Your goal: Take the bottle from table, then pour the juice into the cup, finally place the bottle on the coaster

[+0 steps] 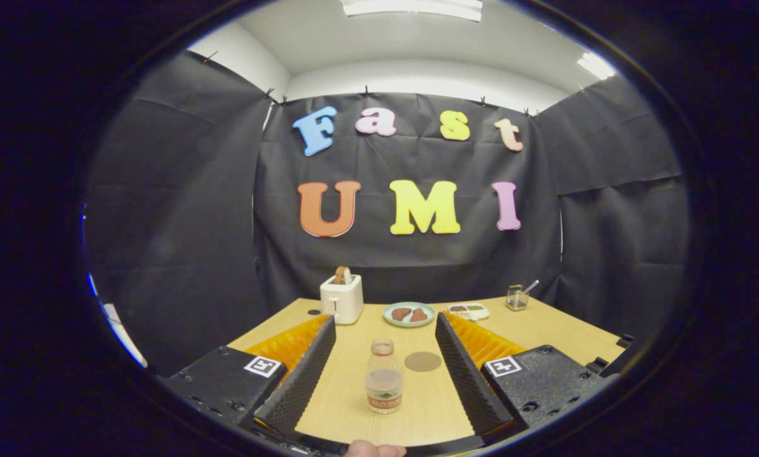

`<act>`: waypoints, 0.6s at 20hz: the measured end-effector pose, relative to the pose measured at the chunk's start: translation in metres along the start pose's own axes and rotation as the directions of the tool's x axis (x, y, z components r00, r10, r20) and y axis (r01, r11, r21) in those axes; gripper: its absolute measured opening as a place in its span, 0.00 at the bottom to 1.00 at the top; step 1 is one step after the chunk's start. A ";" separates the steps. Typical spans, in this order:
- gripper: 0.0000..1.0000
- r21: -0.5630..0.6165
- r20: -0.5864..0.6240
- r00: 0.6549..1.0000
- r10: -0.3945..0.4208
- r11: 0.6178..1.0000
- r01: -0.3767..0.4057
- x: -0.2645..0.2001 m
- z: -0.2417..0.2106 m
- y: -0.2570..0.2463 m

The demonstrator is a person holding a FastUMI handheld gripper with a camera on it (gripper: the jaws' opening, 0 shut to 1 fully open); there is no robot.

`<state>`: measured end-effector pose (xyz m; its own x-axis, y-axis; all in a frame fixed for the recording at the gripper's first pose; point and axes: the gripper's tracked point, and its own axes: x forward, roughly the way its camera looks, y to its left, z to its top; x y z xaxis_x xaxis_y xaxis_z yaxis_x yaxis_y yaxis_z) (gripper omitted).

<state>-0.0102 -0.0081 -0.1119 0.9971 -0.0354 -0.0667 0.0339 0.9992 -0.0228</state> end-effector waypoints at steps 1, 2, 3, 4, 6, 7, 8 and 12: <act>1.00 -0.003 -0.024 1.000 -0.004 1.000 0.004 0.002 -0.022 -0.003; 1.00 -0.001 -0.045 0.999 -0.003 1.000 0.003 0.004 -0.041 -0.003; 1.00 0.002 -0.063 0.998 -0.005 1.000 0.005 0.006 -0.060 -0.003; 1.00 0.003 -0.070 0.998 -0.009 1.000 0.009 0.008 -0.072 -0.004; 1.00 0.009 -0.069 0.998 -0.011 1.000 0.011 0.014 -0.092 0.000; 1.00 0.009 -0.072 0.997 -0.009 1.000 0.010 0.017 -0.101 0.003; 1.00 0.001 -0.079 0.997 -0.015 1.000 0.015 0.020 -0.110 0.004; 1.00 -0.030 -0.103 0.994 -0.043 0.999 0.040 0.037 -0.135 0.007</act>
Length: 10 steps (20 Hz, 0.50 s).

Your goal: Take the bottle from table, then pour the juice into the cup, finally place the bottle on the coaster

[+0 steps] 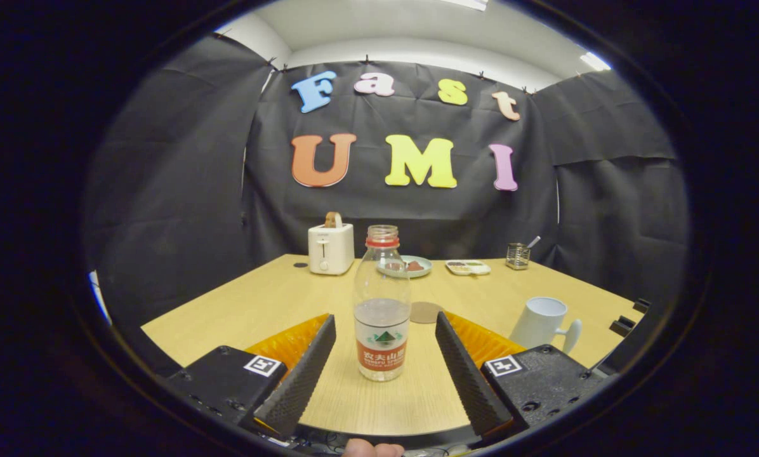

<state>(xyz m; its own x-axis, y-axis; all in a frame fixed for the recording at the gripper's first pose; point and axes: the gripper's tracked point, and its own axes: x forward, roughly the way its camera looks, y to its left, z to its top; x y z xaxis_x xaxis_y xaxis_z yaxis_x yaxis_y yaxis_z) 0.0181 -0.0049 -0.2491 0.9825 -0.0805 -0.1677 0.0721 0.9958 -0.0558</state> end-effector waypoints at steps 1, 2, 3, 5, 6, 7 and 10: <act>1.00 -0.001 -0.005 1.000 0.002 1.000 -0.002 0.006 -0.005 0.002; 1.00 0.000 -0.011 1.000 0.006 1.000 -0.006 0.012 -0.011 0.004; 1.00 -0.002 -0.016 1.000 0.009 1.000 -0.009 0.018 -0.015 0.006; 1.00 -0.014 -0.025 1.000 -0.002 1.000 0.002 0.029 -0.022 0.005; 1.00 -0.025 -0.024 1.000 -0.007 1.000 0.007 0.034 -0.022 0.003; 1.00 -0.036 -0.026 1.000 -0.013 0.999 0.012 0.039 -0.024 0.003; 1.00 -0.050 -0.033 0.999 -0.012 0.999 0.010 0.055 -0.027 0.002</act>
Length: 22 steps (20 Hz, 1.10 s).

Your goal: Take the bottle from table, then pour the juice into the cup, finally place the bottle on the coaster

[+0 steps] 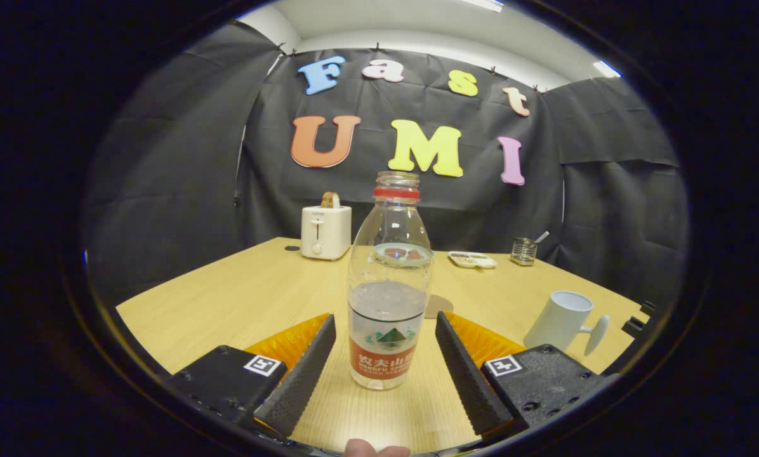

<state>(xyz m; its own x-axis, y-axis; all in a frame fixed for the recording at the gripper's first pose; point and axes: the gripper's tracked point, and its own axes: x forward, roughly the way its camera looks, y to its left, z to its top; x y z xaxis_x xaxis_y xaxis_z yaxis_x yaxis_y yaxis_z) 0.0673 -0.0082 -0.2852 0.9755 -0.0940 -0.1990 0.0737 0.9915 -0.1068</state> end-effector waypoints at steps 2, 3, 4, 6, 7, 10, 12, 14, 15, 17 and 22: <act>1.00 -0.006 0.002 1.000 0.013 1.000 -0.013 0.006 -0.001 0.002; 1.00 -0.015 0.000 1.000 0.012 1.000 -0.012 0.009 -0.002 0.002; 1.00 -0.023 0.003 1.000 0.010 1.000 -0.010 0.011 -0.002 0.000; 0.99 -0.030 0.014 1.000 0.003 1.000 -0.002 0.012 0.002 -0.003; 0.94 -0.030 0.020 1.000 0.003 1.000 -0.003 0.010 0.004 -0.003; 0.83 -0.039 0.041 0.999 0.004 0.999 -0.003 0.012 0.011 -0.004; 0.80 -0.027 0.039 0.999 0.014 1.000 -0.013 0.013 0.014 -0.007; 0.78 0.013 0.051 0.999 0.015 1.000 -0.016 0.012 0.024 -0.014; 0.78 0.051 0.059 0.998 0.019 0.998 -0.022 0.013 0.032 -0.018; 0.77 0.130 0.068 0.997 0.023 0.991 -0.031 0.014 0.047 -0.025; 0.76 0.374 0.070 0.995 0.067 0.923 -0.088 0.019 0.073 -0.040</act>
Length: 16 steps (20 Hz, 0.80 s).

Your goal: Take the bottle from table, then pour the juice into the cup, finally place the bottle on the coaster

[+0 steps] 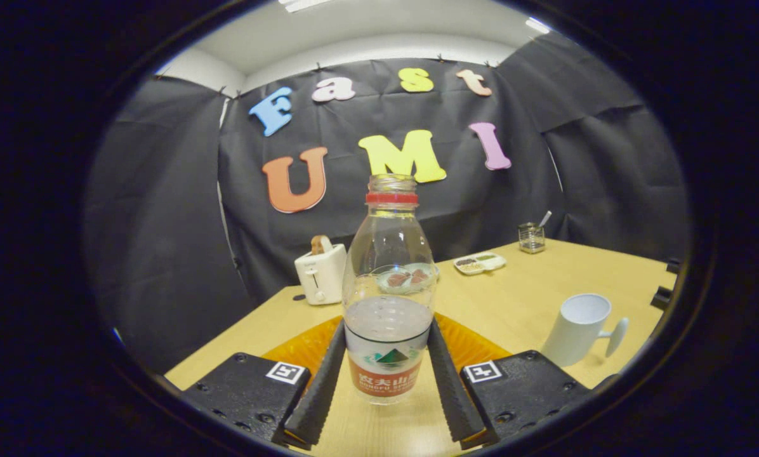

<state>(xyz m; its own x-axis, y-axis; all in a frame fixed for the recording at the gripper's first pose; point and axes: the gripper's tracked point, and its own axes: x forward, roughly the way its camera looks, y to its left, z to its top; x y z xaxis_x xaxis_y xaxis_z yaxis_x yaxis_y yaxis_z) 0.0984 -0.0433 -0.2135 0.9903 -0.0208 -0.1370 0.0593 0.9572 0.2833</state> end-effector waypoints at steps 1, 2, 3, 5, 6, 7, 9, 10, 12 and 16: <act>0.76 0.047 0.005 1.000 0.014 0.999 -0.014 0.000 0.007 -0.002; 0.76 0.084 0.010 1.000 0.014 0.996 -0.015 0.001 0.011 -0.007; 0.76 0.126 0.014 1.000 0.016 0.992 -0.017 0.002 0.014 -0.011; 0.76 0.226 0.017 0.999 0.035 0.973 -0.038 0.006 0.015 -0.013; 0.76 0.276 0.017 0.999 0.045 0.960 -0.048 0.007 0.015 -0.014; 0.76 0.333 0.018 0.998 0.061 0.941 -0.064 0.008 0.015 -0.014; 0.75 0.468 0.043 0.995 0.093 0.878 -0.103 0.011 0.018 -0.013; 0.76 0.527 0.055 0.993 0.102 0.842 -0.116 0.012 0.017 -0.014; 0.75 0.640 0.078 0.992 0.098 0.758 -0.126 0.016 0.015 -0.022; 0.75 0.778 0.095 0.992 0.083 0.615 -0.126 0.017 0.007 -0.036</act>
<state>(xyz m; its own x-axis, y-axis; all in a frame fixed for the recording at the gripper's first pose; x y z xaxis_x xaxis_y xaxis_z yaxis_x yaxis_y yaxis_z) 0.1136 -0.0797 -0.2193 0.9993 0.0311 -0.0218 0.0089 0.3669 0.9302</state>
